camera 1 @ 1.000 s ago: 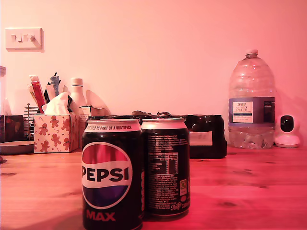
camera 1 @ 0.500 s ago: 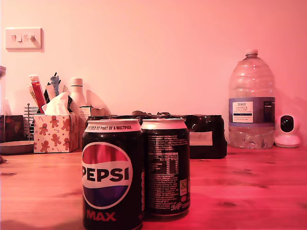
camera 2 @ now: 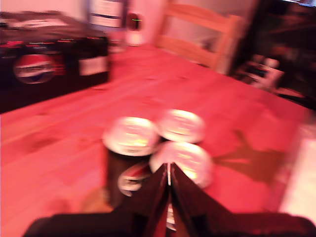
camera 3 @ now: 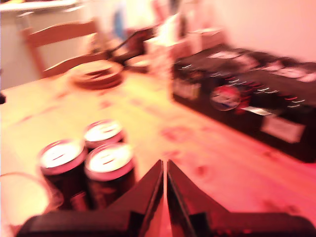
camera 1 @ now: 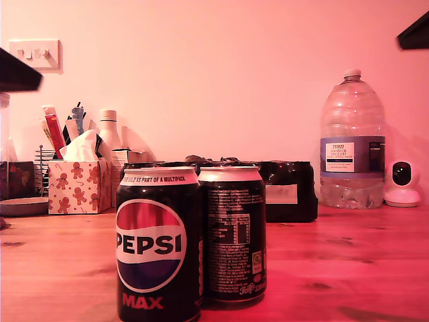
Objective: Stack up the Pepsi cans on top of each other
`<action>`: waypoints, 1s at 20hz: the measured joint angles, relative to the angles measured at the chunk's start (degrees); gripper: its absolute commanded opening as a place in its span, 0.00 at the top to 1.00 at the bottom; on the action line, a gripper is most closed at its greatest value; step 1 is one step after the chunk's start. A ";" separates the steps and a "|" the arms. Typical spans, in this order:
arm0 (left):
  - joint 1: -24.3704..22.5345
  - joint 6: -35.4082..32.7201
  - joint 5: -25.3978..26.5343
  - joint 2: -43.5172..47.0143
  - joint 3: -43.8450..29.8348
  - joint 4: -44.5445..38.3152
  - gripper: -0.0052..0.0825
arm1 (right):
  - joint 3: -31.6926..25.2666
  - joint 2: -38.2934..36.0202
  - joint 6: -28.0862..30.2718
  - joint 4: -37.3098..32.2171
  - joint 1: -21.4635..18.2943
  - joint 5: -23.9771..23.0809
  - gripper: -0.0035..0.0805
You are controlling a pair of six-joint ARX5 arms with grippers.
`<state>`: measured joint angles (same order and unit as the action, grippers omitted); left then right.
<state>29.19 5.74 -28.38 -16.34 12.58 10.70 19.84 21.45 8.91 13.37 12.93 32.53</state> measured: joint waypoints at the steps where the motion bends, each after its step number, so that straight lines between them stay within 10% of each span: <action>1: 0.92 0.00 0.55 2.08 -0.04 1.22 0.96 | 0.00 1.01 0.00 0.00 0.39 0.17 0.97; 9: 4.59 0.15 3.30 13.05 -0.61 9.66 0.94 | -0.02 7.34 0.04 -3.76 4.79 1.62 0.97; 14: 4.57 2.43 3.39 12.87 -0.92 7.34 0.18 | -0.02 7.32 0.04 -3.96 5.57 1.57 0.97; 20: 5.29 3.15 3.54 12.81 -7.10 4.09 0.14 | -0.02 8.24 0.20 -5.57 5.57 1.38 0.97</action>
<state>34.48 8.88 -24.84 -3.53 5.48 14.79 19.81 29.69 9.10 7.79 18.50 33.91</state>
